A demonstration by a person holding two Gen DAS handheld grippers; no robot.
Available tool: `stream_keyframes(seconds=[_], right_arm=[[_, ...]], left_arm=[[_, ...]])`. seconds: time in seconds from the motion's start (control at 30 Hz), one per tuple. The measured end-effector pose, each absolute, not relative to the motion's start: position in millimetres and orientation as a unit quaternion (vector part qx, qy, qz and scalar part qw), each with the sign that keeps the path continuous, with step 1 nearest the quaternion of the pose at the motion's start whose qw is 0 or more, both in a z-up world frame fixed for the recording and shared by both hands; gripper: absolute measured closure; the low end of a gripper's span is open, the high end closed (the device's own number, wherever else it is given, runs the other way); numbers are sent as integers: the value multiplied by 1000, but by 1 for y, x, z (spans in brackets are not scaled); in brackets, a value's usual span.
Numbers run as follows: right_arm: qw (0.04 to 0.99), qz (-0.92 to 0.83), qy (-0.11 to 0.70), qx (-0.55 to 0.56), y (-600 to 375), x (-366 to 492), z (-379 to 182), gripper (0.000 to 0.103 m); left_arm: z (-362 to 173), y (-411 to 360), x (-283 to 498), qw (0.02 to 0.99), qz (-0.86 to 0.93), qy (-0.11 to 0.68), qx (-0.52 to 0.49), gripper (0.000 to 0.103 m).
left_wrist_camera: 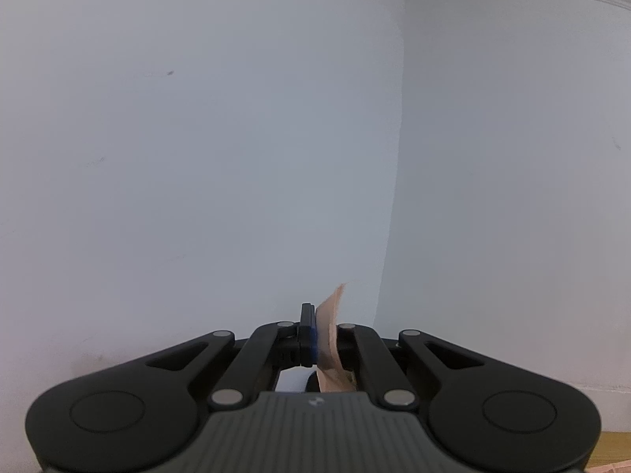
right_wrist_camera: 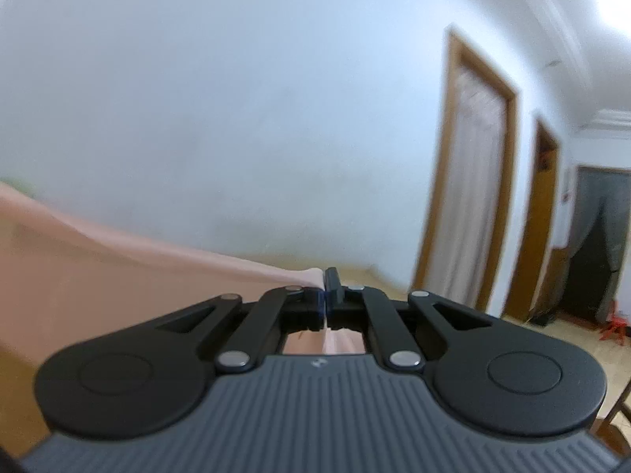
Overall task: Fold clothes
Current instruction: 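Lift the peach cloth high with both grippers holding its corners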
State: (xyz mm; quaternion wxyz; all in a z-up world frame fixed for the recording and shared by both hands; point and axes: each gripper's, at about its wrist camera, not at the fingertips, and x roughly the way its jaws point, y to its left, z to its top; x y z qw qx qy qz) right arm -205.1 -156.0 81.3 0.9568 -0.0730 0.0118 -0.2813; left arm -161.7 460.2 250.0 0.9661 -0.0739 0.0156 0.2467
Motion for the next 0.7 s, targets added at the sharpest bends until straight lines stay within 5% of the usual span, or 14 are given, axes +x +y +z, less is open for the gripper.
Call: stream_keyframes(seconds=[0.33,0.7], right_arm=[[926,-365,-69,-64,-244,-266,151,100],[895,-431,-58,-97,-370,-319,181,100]], left_arm=[[175,416,-181,958,233,105,-131,103],[119,329,-193,956,154,202,-148,103]])
